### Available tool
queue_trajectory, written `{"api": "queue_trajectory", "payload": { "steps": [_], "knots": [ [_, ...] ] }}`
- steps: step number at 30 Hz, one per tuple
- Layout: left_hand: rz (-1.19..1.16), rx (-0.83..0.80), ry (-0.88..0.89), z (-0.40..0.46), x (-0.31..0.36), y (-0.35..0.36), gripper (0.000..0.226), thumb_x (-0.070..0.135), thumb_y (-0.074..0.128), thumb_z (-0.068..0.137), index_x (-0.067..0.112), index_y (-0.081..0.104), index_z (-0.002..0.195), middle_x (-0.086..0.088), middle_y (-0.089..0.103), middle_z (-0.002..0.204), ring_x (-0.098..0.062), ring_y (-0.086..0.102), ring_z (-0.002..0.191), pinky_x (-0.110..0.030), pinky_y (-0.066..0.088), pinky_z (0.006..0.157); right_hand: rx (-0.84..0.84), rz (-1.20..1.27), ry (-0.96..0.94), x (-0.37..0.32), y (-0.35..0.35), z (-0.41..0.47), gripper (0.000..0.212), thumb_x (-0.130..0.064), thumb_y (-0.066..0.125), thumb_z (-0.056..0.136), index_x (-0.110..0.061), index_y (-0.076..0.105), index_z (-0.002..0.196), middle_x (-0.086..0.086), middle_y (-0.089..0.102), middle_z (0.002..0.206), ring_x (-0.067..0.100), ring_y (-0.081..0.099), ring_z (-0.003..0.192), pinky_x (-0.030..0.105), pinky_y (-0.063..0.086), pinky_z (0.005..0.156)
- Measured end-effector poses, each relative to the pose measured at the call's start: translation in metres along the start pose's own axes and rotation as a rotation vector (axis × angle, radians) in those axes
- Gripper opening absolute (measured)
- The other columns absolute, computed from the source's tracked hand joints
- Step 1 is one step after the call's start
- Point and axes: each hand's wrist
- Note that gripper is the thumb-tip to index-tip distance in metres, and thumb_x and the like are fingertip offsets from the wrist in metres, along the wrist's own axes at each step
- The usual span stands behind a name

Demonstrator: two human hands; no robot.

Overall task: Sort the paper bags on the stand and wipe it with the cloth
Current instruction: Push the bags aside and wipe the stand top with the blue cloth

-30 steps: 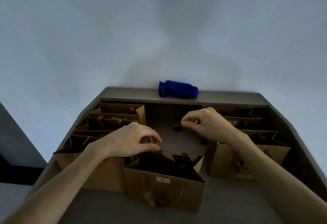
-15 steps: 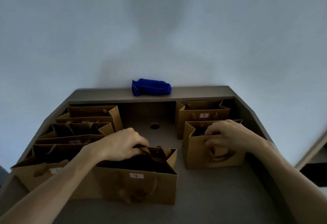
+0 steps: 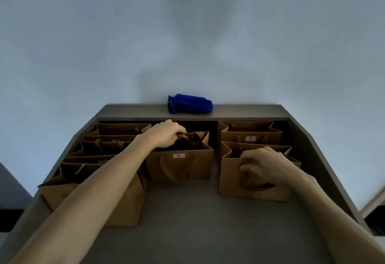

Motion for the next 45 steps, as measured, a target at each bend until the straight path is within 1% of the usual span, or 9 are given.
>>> {"api": "queue_trajectory", "payload": {
  "steps": [5, 9, 15, 24, 29, 33, 36, 40, 45],
  "knots": [
    [0.028, 0.055, -0.068, 0.016, -0.003, 0.008, 0.030, 0.014, 0.047, 0.097, 0.030, 0.060, 0.118, -0.004, 0.062, 0.113, -0.016, 0.061, 0.094, -0.039, 0.055, 0.082, 0.020, -0.006, -0.004, -0.006, 0.001, -0.007, 0.015, -0.035, 0.053, 0.099, -0.034, 0.061, 0.112, -0.013, 0.065, 0.110, 0.005, 0.062, 0.100, 0.029, 0.055, 0.085],
    [-0.049, 0.090, -0.085, 0.019, -0.005, 0.011, 0.029, 0.016, 0.047, 0.097, 0.027, 0.058, 0.122, -0.001, 0.062, 0.114, -0.009, 0.060, 0.085, -0.034, 0.055, 0.079, 0.002, 0.007, -0.073, -0.033, 0.002, -0.012, 0.017, -0.035, 0.050, 0.101, -0.035, 0.060, 0.115, -0.014, 0.063, 0.112, 0.005, 0.062, 0.101, 0.024, 0.054, 0.084],
    [-0.142, 0.232, 0.023, 0.003, 0.000, -0.002, 0.026, 0.018, 0.054, 0.095, 0.022, 0.061, 0.120, -0.001, 0.059, 0.123, -0.011, 0.057, 0.108, -0.029, 0.048, 0.091, -0.015, -0.018, -0.273, -0.101, 0.021, 0.015, 0.019, -0.031, 0.051, 0.100, -0.029, 0.058, 0.117, -0.004, 0.064, 0.115, 0.016, 0.062, 0.107, 0.042, 0.053, 0.091],
    [-0.172, 0.309, 0.070, -0.038, -0.002, -0.017, 0.020, 0.019, 0.056, 0.095, 0.022, 0.068, 0.109, 0.005, 0.065, 0.110, -0.003, 0.057, 0.095, -0.015, 0.041, 0.079, 0.118, -0.003, -0.413, -0.133, 0.033, 0.054, 0.025, -0.037, 0.055, 0.097, -0.025, 0.062, 0.118, -0.001, 0.067, 0.114, 0.018, 0.062, 0.107, 0.043, 0.053, 0.090],
    [-0.191, 0.296, 0.096, -0.056, -0.005, -0.006, 0.023, 0.023, 0.057, 0.093, 0.026, 0.065, 0.114, 0.008, 0.063, 0.116, 0.000, 0.056, 0.102, -0.012, 0.042, 0.081, 0.242, 0.082, -0.201, -0.071, -0.002, 0.045, 0.028, -0.039, 0.049, 0.100, -0.024, 0.061, 0.120, -0.004, 0.065, 0.111, 0.008, 0.059, 0.100, 0.030, 0.052, 0.088],
    [-0.192, 0.219, 0.097, -0.055, 0.004, 0.009, 0.035, 0.030, 0.059, 0.092, 0.028, 0.056, 0.126, 0.011, 0.053, 0.128, -0.003, 0.049, 0.115, -0.022, 0.042, 0.094, 0.389, 0.018, 0.048, -0.001, -0.021, 0.049, 0.028, -0.030, 0.054, 0.098, -0.023, 0.061, 0.125, -0.001, 0.062, 0.125, 0.020, 0.053, 0.119, 0.041, 0.044, 0.101],
    [-0.175, 0.163, 0.094, -0.050, 0.008, 0.021, 0.043, 0.034, 0.060, 0.090, 0.033, 0.049, 0.132, 0.012, 0.047, 0.136, -0.005, 0.047, 0.121, -0.031, 0.045, 0.100, 0.293, -0.060, 0.197, 0.030, -0.026, 0.054, 0.037, -0.033, 0.057, 0.096, -0.027, 0.056, 0.132, 0.000, 0.057, 0.134, 0.024, 0.049, 0.127, 0.046, 0.037, 0.106],
    [-0.180, 0.170, 0.103, -0.044, 0.013, 0.029, 0.041, 0.031, 0.063, 0.089, 0.031, 0.052, 0.129, 0.012, 0.048, 0.134, -0.005, 0.047, 0.120, -0.028, 0.044, 0.099, 0.167, -0.110, 0.249, 0.043, -0.020, 0.053, 0.026, -0.035, 0.051, 0.100, -0.034, 0.061, 0.123, -0.001, 0.064, 0.123, 0.026, 0.058, 0.117, 0.042, 0.041, 0.098],
    [-0.161, 0.198, 0.101, -0.043, 0.009, 0.034, 0.021, 0.023, 0.064, 0.089, 0.029, 0.061, 0.109, 0.012, 0.058, 0.115, -0.004, 0.055, 0.105, -0.029, 0.050, 0.092, 0.281, -0.152, 0.267, 0.041, -0.012, 0.039, 0.025, -0.042, 0.047, 0.101, -0.036, 0.064, 0.118, -0.001, 0.071, 0.113, 0.028, 0.064, 0.106, 0.038, 0.045, 0.087]
  ]
}}
Point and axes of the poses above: each hand's wrist, its own z-axis towards the middle knuckle, its own y-axis out of the palm, x = y × z
